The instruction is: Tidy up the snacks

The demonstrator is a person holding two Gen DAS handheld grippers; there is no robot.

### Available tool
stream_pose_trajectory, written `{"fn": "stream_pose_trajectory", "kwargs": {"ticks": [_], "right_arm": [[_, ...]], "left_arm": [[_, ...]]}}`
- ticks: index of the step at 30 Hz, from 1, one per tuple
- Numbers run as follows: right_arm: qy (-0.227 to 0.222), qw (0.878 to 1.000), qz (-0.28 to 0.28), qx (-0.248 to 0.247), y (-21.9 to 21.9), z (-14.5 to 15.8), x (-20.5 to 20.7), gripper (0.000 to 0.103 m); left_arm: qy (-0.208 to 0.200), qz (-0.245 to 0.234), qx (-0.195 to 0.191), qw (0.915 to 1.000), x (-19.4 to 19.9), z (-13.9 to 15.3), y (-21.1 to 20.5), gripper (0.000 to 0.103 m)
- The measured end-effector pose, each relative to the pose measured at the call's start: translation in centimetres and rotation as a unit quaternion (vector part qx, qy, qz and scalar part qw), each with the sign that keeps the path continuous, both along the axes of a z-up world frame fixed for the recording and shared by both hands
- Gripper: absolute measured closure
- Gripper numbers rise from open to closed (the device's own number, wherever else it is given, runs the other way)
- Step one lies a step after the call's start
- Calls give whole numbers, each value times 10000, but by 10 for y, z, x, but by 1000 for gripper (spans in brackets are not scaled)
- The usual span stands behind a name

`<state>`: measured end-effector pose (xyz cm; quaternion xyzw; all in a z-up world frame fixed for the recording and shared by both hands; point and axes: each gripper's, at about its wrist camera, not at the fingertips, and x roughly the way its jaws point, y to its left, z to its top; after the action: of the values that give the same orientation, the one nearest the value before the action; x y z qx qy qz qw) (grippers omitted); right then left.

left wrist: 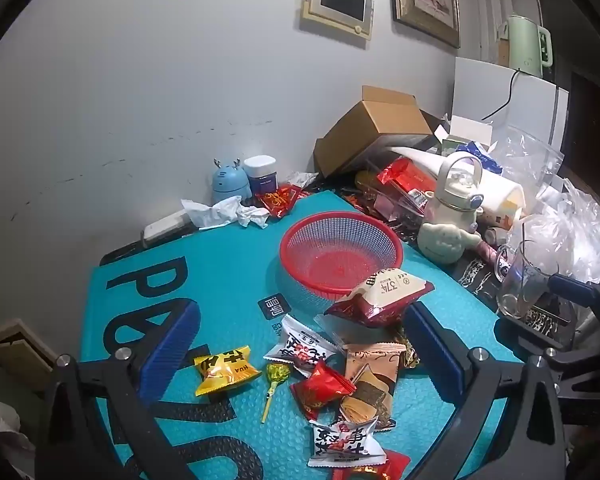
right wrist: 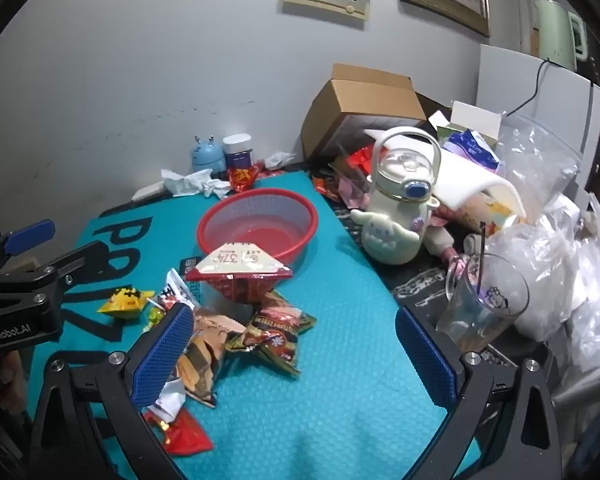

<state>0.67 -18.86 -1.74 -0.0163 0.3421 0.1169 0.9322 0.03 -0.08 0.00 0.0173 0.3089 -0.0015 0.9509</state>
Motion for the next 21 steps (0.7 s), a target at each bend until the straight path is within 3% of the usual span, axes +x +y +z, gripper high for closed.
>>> {"fn": "stream_pose_trajectory", "kwargs": {"ticks": [2, 5, 21], "right_arm": [[-11, 10000, 1, -20, -2, 1, 0, 0], [-37, 10000, 17, -47, 1, 0, -1, 0], [-54, 9999, 131, 63, 0, 2, -4, 0]], "left_arm": [[-78, -25, -153, 9998, -4, 4, 5, 0], [31, -19, -28, 10000, -1, 7, 2, 0], [78, -39, -126, 9999, -6, 3, 0, 0]]}}
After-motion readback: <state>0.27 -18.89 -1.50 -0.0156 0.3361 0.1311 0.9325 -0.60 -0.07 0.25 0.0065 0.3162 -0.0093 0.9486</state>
